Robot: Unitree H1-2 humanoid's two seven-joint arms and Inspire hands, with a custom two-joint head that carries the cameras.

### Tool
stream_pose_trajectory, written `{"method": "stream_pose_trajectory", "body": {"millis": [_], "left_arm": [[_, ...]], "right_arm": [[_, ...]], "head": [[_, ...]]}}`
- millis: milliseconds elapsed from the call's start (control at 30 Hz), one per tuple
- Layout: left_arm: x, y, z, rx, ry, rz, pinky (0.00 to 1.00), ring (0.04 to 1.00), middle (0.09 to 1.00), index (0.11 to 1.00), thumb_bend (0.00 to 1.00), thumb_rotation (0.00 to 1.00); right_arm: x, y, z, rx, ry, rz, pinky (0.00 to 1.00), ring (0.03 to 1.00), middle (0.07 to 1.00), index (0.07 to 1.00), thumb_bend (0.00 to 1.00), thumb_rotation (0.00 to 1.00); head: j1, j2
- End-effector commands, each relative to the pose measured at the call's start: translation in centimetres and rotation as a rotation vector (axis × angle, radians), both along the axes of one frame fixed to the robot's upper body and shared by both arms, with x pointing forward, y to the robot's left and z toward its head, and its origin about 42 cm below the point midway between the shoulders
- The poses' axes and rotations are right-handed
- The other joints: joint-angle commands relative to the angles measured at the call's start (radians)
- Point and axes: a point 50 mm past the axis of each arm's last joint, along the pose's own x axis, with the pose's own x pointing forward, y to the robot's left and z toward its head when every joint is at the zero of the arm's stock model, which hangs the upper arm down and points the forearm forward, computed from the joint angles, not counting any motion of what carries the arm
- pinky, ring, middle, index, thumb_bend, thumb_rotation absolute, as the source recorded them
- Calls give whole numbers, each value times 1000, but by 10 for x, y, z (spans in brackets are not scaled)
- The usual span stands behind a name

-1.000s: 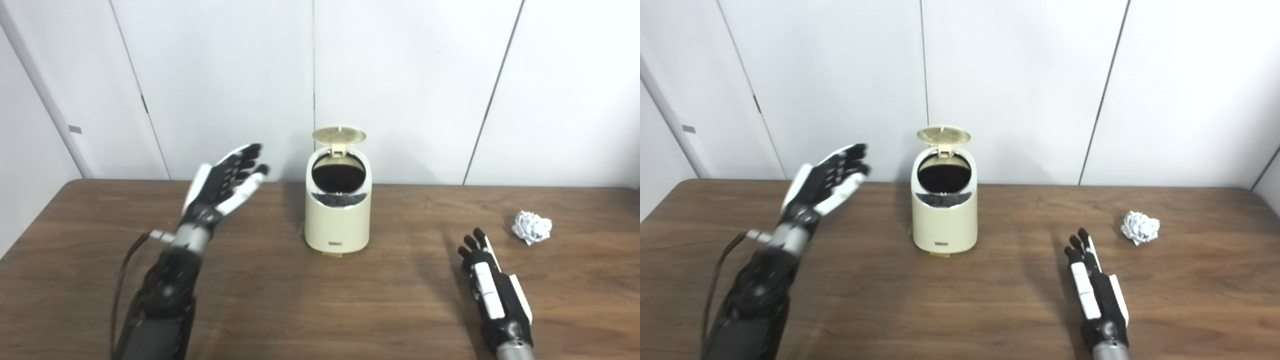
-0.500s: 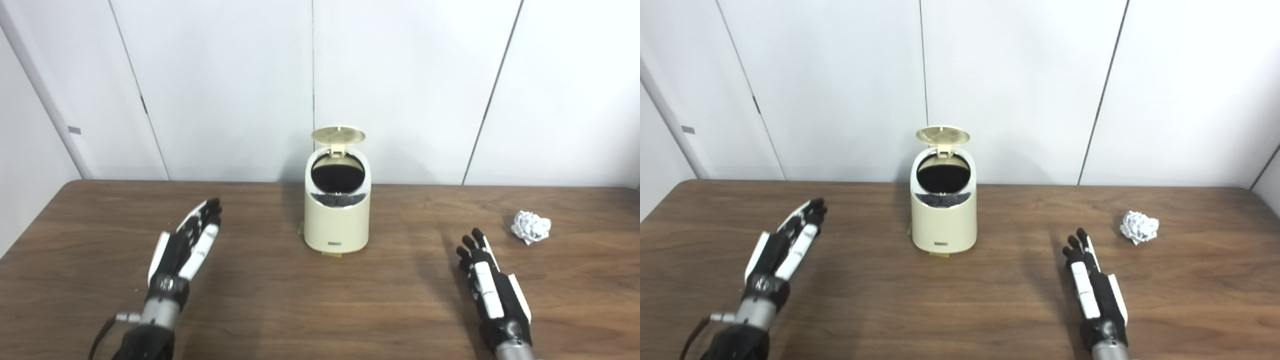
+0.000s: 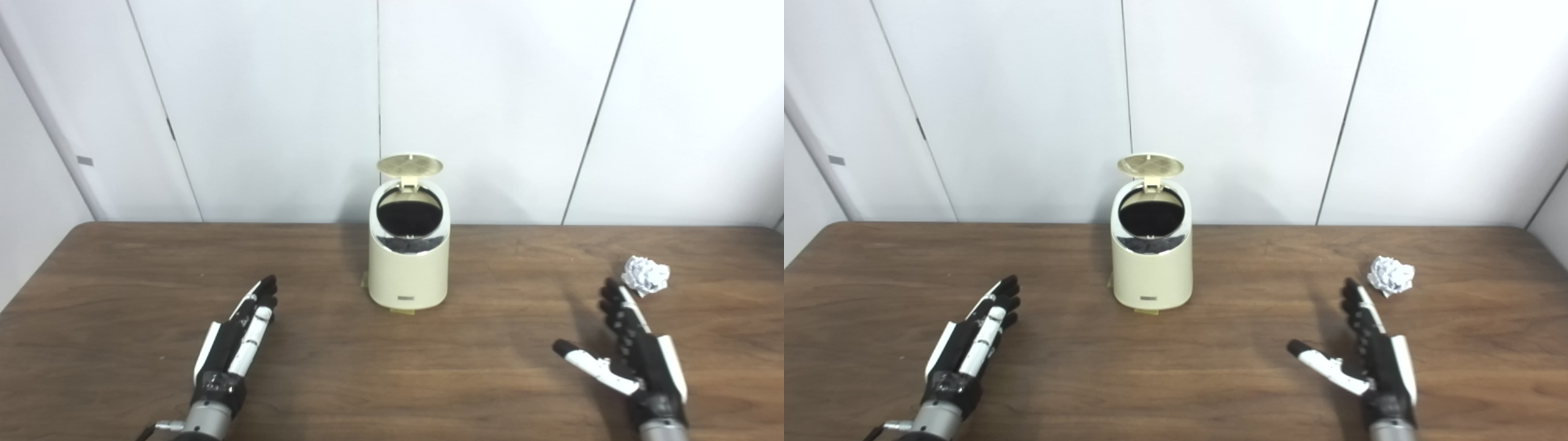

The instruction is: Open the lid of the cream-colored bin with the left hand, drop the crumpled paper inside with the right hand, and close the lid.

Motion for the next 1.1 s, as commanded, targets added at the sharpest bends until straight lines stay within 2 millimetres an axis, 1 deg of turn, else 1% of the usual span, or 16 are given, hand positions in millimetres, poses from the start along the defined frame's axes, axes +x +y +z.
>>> {"method": "stream_pose_trajectory", "body": {"millis": [0,67,167,233,367,433,467,533,633,667,733,800,867,933,967,1067], "left_arm": [[3,3,9,15,-33,-17,975,959,963,989,436,766],[3,7,8,10,-31,-16,991,965,969,997,470,766],[2,11,7,-1,-28,-6,988,959,963,998,461,739],[2,13,5,-10,-27,-3,989,964,965,1000,448,738],[1,15,5,-1,-22,-9,998,968,970,1000,425,742],[1,15,7,5,-20,-13,1000,971,972,1000,394,747],[1,15,8,6,-19,-14,1000,971,970,1000,385,746],[0,15,10,5,-19,-17,1000,976,972,1000,378,742],[0,15,11,-19,-16,-11,1000,981,981,1000,359,701],[0,16,11,-30,-15,-5,1000,977,979,1000,363,692],[0,16,12,-42,-12,8,1000,967,969,998,367,645],[0,16,14,-47,-11,10,999,961,959,995,365,618],[0,15,17,-47,-12,7,1000,968,961,998,356,599],[-1,14,18,-48,-19,9,1000,967,964,1000,335,587],[-2,13,18,-50,-24,11,1000,961,961,999,324,558],[-4,12,20,-38,-30,13,995,951,951,991,323,524]], "right_arm": [[9,0,39,-70,-121,-36,861,885,901,899,786,250],[11,-4,51,-109,-125,-76,832,868,894,896,809,249],[17,-13,64,-187,-109,-139,804,872,900,893,829,243],[22,-19,69,-224,-101,-174,815,907,923,900,829,248],[36,-32,78,-294,-79,-249,855,925,929,900,847,250],[42,-37,83,-323,-68,-268,853,910,920,899,851,232],[45,-39,84,-334,-65,-274,838,897,912,898,851,211],[51,-43,88,-359,-65,-276,824,887,906,896,853,176],[63,-50,91,-411,-49,-278,827,885,903,903,865,150],[67,-52,92,-418,-33,-286,814,881,901,905,874,160],[75,-54,94,-437,-8,-293,804,881,898,901,891,144],[84,-57,97,-454,2,-280,817,891,898,894,896,110],[93,-60,98,-466,20,-268,834,895,896,881,907,45],[104,-64,96,-493,52,-257,845,890,893,877,908,28],[109,-67,94,-508,71,-251,846,877,880,869,912,19],[123,-75,87,-566,139,-231,792,845,859,849,916,51]], "head": [[-17,2],[-63,3],[-103,1],[-134,-2],[-180,-2],[-208,1],[-208,1],[-232,4],[-255,8],[-258,9],[-260,11],[-258,19],[-251,21],[-245,25],[-243,26],[-231,30]]}}
